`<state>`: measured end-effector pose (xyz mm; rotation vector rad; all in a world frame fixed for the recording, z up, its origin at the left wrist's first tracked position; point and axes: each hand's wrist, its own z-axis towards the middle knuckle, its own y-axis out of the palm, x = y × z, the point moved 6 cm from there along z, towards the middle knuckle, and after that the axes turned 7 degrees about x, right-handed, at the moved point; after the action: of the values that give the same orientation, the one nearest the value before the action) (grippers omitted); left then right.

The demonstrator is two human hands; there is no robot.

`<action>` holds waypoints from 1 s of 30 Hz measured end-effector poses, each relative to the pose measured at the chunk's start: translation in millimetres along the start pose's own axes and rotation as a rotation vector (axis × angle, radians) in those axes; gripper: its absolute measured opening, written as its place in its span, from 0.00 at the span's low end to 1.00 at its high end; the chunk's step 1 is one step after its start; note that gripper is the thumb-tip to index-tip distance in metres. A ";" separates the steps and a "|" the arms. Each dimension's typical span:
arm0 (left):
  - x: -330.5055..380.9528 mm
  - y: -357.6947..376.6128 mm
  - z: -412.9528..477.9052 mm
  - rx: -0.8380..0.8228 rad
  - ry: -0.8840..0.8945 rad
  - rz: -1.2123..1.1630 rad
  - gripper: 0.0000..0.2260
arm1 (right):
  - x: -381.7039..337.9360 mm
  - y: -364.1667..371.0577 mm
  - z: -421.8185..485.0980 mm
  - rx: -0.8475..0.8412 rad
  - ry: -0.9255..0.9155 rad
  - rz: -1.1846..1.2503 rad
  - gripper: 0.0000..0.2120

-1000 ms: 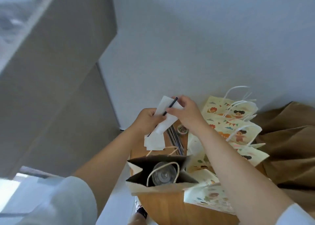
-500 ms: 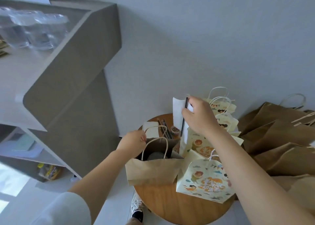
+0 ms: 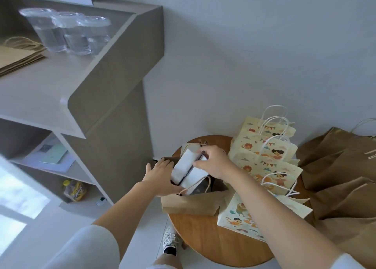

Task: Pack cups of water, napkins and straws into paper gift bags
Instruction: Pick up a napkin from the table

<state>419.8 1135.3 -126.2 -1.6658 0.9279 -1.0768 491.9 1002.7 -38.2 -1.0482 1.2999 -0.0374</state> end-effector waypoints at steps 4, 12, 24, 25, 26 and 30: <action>-5.9 -5.9 -6.4 0.061 0.026 -0.113 0.38 | 4.6 22.3 6.4 -0.100 0.046 -0.031 0.12; -8.9 -5.9 -7.2 0.085 0.040 -0.094 0.45 | 53.2 -14.0 12.5 0.303 0.181 0.073 0.07; 5.4 5.7 32.0 0.028 -0.011 -0.023 0.16 | 104.6 12.3 10.7 -0.093 -0.023 -0.930 0.37; 4.5 6.7 33.1 0.019 -0.007 -0.012 0.11 | 102.5 12.0 12.7 -0.069 -0.061 -0.960 0.27; 3.6 7.4 34.0 0.009 -0.004 -0.013 0.10 | 100.2 12.0 13.9 -0.066 -0.088 -0.966 0.19; -0.8 7.7 41.4 -0.021 0.017 -0.004 0.09 | 102.5 6.6 17.2 -0.059 -0.031 -0.737 0.12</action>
<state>457.5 1145.8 -141.9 -1.6791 0.9503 -1.0887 536.2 959.6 -121.9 -1.5237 0.8306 -0.5381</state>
